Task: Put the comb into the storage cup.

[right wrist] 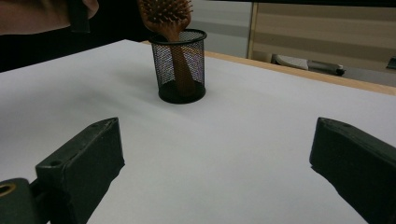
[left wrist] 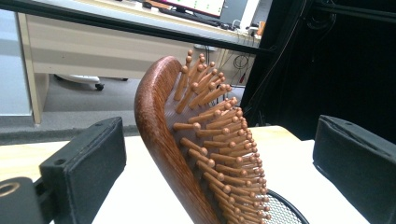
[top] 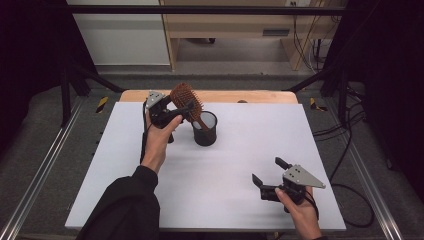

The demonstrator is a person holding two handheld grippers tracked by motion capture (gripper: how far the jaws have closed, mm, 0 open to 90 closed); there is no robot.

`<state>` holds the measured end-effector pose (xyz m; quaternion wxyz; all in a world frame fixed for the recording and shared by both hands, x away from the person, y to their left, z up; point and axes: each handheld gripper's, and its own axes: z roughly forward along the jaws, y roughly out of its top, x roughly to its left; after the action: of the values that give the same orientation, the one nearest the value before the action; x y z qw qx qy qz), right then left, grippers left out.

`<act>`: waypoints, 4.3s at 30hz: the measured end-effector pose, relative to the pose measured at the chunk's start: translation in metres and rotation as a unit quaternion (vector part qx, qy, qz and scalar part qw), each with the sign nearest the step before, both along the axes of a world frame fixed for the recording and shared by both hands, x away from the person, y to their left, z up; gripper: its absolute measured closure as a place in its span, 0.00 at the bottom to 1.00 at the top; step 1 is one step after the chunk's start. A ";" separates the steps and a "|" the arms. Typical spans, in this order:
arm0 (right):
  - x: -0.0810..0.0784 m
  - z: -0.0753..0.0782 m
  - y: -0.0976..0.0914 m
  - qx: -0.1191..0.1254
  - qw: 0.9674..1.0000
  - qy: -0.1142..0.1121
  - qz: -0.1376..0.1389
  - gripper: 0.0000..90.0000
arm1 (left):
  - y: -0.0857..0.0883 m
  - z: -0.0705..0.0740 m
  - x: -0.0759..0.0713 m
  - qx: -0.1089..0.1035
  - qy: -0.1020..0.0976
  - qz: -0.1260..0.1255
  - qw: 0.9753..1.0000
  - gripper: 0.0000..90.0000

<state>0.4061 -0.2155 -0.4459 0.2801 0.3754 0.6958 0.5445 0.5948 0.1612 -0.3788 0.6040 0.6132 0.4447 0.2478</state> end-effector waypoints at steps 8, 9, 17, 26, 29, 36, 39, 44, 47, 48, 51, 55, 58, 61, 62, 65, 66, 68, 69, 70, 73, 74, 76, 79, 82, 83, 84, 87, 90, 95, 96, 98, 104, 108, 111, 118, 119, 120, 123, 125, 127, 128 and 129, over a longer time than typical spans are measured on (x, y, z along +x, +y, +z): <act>0.000 0.000 0.000 0.002 1.000 0.000 0.001 0.03 | 0.001 0.000 -0.004 0.002 -0.004 0.000 1.000 0.03; 0.000 0.000 0.000 0.002 1.000 0.000 0.001 0.03 | 0.001 -0.001 -0.004 0.004 -0.003 0.000 1.000 0.03; 0.000 0.000 0.001 0.008 1.000 0.000 0.001 0.03 | 0.003 -0.002 -0.010 0.006 -0.001 -0.001 1.000 0.03; 0.000 0.000 0.001 0.008 1.000 0.000 0.003 0.03 | 0.007 0.000 -0.014 0.004 -0.002 0.001 1.000 0.03; 0.000 0.000 0.001 0.009 1.000 -0.002 0.002 0.03 | 0.008 0.000 -0.015 0.005 -0.002 0.000 1.000 0.03; 0.001 0.000 0.002 0.013 1.000 -0.006 -0.001 0.03 | 0.008 0.000 -0.018 0.010 -0.003 -0.001 1.000 0.03; 0.000 0.000 0.002 0.015 1.000 -0.006 -0.003 0.03 | 0.008 0.000 -0.019 0.009 -0.003 -0.001 1.000 0.03; 0.000 0.000 0.001 0.018 1.000 -0.006 -0.005 0.03 | 0.008 -0.003 -0.021 0.020 0.001 -0.005 1.000 0.03; 0.000 0.000 0.001 0.020 1.000 -0.007 -0.006 0.03 | 0.009 -0.004 -0.023 0.018 -0.001 -0.004 1.000 0.03; 0.000 0.001 0.001 0.020 1.000 -0.007 -0.006 0.03 | 0.009 -0.004 -0.024 0.019 0.000 -0.004 1.000 0.03; 0.000 0.001 0.001 0.021 1.000 -0.008 -0.006 0.03 | 0.010 -0.004 -0.026 0.019 0.001 -0.005 1.000 0.03; 0.000 0.001 0.001 0.024 1.000 -0.010 -0.007 0.03 | 0.012 -0.004 -0.029 0.021 0.001 -0.007 1.000 0.03; 0.000 0.001 0.001 0.025 1.000 -0.011 -0.007 0.03 | 0.014 -0.004 -0.032 0.022 0.002 -0.007 1.000 0.03; 0.000 0.001 0.001 0.024 1.000 -0.010 -0.006 0.04 | 0.016 -0.004 -0.035 0.023 0.000 -0.008 1.000 0.03; 0.000 0.001 0.001 0.024 1.000 -0.010 -0.006 0.04 | 0.016 -0.004 -0.035 0.023 -0.001 -0.009 1.000 0.03; 0.000 0.001 0.000 0.025 1.000 -0.008 -0.007 0.04 | 0.017 -0.004 -0.037 0.024 -0.001 -0.008 1.000 0.03; 0.000 0.001 0.000 0.026 1.000 -0.008 -0.007 0.04 | 0.018 -0.003 -0.038 0.025 -0.002 -0.009 1.000 0.03; 0.000 0.001 -0.001 0.025 1.000 -0.009 -0.009 0.04 | 0.019 -0.003 -0.039 0.025 -0.003 -0.009 1.000 0.03; 0.000 0.001 -0.001 0.026 1.000 -0.008 -0.008 0.04 | 0.019 -0.003 -0.040 0.026 -0.003 -0.010 1.000 0.03; 0.000 0.001 -0.001 0.026 1.000 -0.007 -0.008 0.04 | 0.020 -0.003 -0.041 0.026 -0.003 -0.010 1.000 0.03; 0.000 0.001 0.000 0.025 1.000 -0.008 -0.008 0.04 | 0.021 -0.003 -0.043 0.026 -0.004 -0.010 1.000 0.03; 0.000 0.001 0.000 0.025 1.000 -0.009 -0.008 0.04 | 0.022 -0.003 -0.044 0.026 -0.004 -0.011 1.000 0.03; 0.000 0.001 0.000 0.025 1.000 -0.010 -0.009 0.04 | 0.022 -0.003 -0.045 0.026 -0.005 -0.011 1.000 0.03; 0.000 0.001 -0.001 0.025 1.000 -0.010 -0.009 0.04 | 0.024 -0.003 -0.048 0.028 -0.007 -0.013 0.999 0.03; 0.000 0.001 -0.001 0.024 1.000 -0.010 -0.010 0.04 | 0.025 -0.002 -0.052 0.032 -0.011 -0.015 0.999 0.03; 0.000 0.001 -0.001 0.024 1.000 -0.010 -0.010 0.04 | 0.026 -0.002 -0.053 0.032 -0.012 -0.015 0.999 0.03; 0.000 0.001 -0.001 0.024 1.000 -0.010 -0.010 0.04 | 0.027 -0.002 -0.054 0.031 -0.012 -0.015 0.999 0.03; 0.000 0.001 -0.001 0.024 1.000 -0.011 -0.010 0.04 | 0.030 -0.001 -0.057 0.031 -0.015 -0.014 0.999 0.03; 0.000 0.001 -0.001 0.024 1.000 -0.011 -0.011 0.04 | 0.033 0.000 -0.061 0.030 -0.018 -0.013 0.999 0.03; 0.001 0.001 -0.001 0.023 1.000 -0.010 -0.011 0.04 | 0.038 0.001 -0.067 0.031 -0.024 -0.013 0.999 0.03; 0.001 0.001 -0.001 0.024 1.000 -0.010 -0.010 0.04 | 0.039 0.001 -0.068 0.032 -0.024 -0.012 0.999 0.03; 0.001 0.001 0.000 0.023 1.000 -0.010 -0.010 0.04 | 0.041 0.001 -0.071 0.034 -0.027 -0.012 0.999 0.03; 0.001 0.001 0.000 0.023 1.000 -0.009 -0.011 0.04 | 0.048 0.001 -0.079 0.035 -0.033 -0.010 0.999 0.03; 0.001 0.000 0.000 0.022 1.000 -0.009 -0.011 0.04 | 0.052 0.002 -0.084 0.040 -0.038 -0.007 0.998 0.03; 0.001 0.000 0.000 0.022 1.000 -0.008 -0.012 0.04 | 0.057 0.002 -0.090 0.047 -0.041 -0.006 0.998 0.03; 0.001 0.000 0.001 0.022 1.000 -0.007 -0.011 0.04 | 0.068 0.000 -0.102 0.053 -0.048 0.004 0.997 0.02; 0.001 0.000 0.000 0.021 1.000 -0.008 -0.011 0.04 | 0.070 -0.001 -0.104 0.054 -0.050 0.004 0.997 0.02; 0.001 0.000 0.000 0.021 1.000 -0.007 -0.011 0.04 | 0.071 -0.001 -0.106 0.056 -0.052 0.004 0.997 0.02; 0.002 0.000 0.000 0.022 1.000 -0.006 -0.011 0.04 | 0.077 -0.002 -0.111 0.060 -0.055 0.007 0.997 0.02; 0.001 -0.001 0.000 0.022 1.000 -0.006 -0.010 0.04 | 0.080 -0.002 -0.113 0.061 -0.056 0.009 0.997 0.02; 0.002 -0.001 0.000 0.022 1.000 -0.006 -0.010 0.04 | 0.085 -0.001 -0.116 0.059 -0.058 0.011 0.996 0.02; 0.001 -0.001 0.000 0.022 1.000 -0.006 -0.010 0.04 | 0.087 0.000 -0.117 0.060 -0.059 0.012 0.996 0.02; 0.002 -0.001 0.000 0.022 1.000 -0.006 -0.010 0.04 | 0.089 0.001 -0.118 0.059 -0.061 0.014 0.996 0.02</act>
<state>0.4078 -0.2151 -0.4465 0.2815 0.3853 0.6781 0.5590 0.4764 0.2505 -0.3778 0.5889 0.6255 0.4002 0.3191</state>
